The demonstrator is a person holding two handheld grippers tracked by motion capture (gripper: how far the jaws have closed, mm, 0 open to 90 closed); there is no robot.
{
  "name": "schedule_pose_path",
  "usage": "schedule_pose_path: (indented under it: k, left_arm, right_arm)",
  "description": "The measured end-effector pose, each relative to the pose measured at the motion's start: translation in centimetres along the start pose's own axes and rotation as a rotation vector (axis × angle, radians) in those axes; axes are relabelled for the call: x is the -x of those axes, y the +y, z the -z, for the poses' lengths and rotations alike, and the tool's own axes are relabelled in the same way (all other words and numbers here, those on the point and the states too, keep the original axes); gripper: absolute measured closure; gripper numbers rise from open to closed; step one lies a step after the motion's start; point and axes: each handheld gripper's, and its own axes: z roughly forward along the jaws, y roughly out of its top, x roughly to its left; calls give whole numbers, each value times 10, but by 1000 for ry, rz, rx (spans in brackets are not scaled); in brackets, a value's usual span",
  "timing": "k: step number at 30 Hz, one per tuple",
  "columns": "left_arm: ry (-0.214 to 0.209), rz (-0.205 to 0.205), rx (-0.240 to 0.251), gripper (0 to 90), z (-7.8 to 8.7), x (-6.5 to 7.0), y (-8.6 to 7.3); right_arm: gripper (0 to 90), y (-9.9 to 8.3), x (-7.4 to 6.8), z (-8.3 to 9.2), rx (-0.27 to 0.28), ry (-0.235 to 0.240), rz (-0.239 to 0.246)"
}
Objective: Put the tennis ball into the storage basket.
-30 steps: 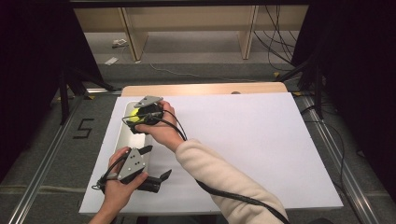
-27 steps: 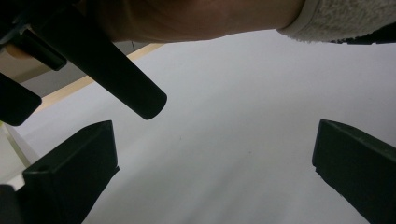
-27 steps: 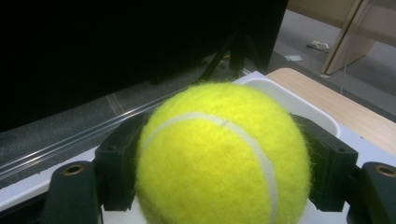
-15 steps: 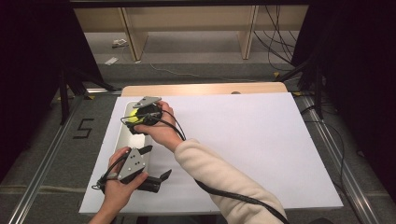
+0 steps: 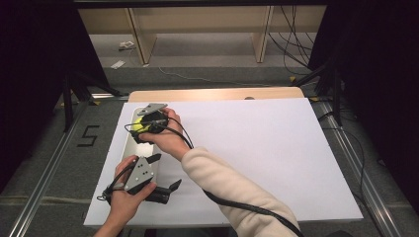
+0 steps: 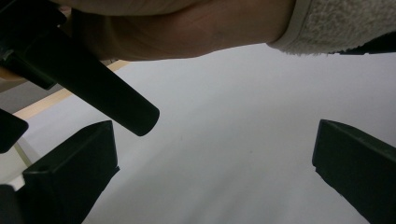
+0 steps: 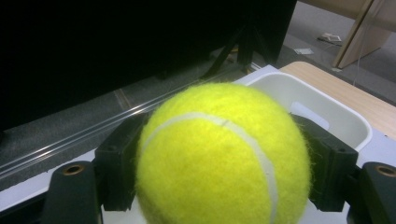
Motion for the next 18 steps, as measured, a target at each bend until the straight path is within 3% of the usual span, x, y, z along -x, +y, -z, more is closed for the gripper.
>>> schedule_pose_path:
  k: [18]
  left_arm:
    - [-2, 2, 2, 0, 0, 0, 0]
  right_arm:
    - [268, 1, 1, -4, 1, 0, -6]
